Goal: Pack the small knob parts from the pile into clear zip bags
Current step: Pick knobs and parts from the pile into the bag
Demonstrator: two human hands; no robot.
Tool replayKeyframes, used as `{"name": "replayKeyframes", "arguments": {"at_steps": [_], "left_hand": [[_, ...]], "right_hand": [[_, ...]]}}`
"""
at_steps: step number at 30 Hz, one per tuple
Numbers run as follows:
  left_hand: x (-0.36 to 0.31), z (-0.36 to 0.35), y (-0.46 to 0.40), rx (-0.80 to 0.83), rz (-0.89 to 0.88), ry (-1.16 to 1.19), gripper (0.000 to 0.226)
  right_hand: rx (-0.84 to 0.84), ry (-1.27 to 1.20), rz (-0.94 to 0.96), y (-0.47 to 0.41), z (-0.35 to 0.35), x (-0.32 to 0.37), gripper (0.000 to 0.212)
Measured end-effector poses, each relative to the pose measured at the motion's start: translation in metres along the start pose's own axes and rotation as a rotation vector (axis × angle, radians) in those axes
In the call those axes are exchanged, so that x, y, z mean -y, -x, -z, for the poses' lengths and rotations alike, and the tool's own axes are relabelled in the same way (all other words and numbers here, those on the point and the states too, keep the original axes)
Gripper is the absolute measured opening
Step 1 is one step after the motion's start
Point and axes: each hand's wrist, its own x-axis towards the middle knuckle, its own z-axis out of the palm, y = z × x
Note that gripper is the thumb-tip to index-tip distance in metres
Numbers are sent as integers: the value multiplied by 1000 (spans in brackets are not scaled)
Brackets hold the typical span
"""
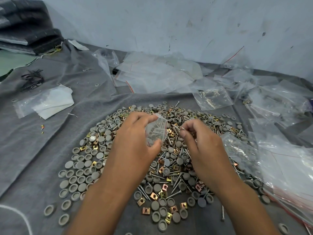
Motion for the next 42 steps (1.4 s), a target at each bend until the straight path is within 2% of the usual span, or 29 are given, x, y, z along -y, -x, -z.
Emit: {"name": "replayKeyframes", "arguments": {"at_steps": [5, 9, 13, 17, 20, 24, 28, 31, 34, 36, 38, 42], "left_hand": [[-2, -3, 1, 8, -22, -6, 56], [-3, -4, 2, 6, -31, -10, 55], [-3, -4, 2, 15, -31, -14, 57], [-3, -4, 2, 14, -30, -27, 59], [-3, -4, 2, 15, -39, -23, 57], [-4, -4, 2, 6, -34, -15, 54], [-5, -1, 1, 1, -18, -1, 57], [-8, 4, 2, -75, -15, 19, 57], [-11, 14, 2, -214, -29, 29, 57], [-9, 17, 1, -211, -17, -17, 58], [-8, 14, 2, -162, 3, -61, 59], [-8, 7, 4, -132, -37, -99, 62]], "right_hand": [[-68, -27, 242, 4, -3, 21, 12], [-110, -35, 288, 5, -9, 22, 14], [-222, -114, 284, 2, -7, 22, 15], [-326, -90, 309, 3, -3, 25, 16], [-274, -104, 341, 2, -7, 27, 15], [-85, 8, 268, 2, -12, 20, 23], [-153, -50, 200, -1, -3, 15, 17], [-211, -29, 91, -5, 7, 4, 13], [2, 102, -86, -6, 8, -9, 12], [136, 239, -131, -5, 2, -14, 13], [174, 305, -133, -4, -8, -16, 20], [94, 394, -65, -11, -23, -19, 45]]}}
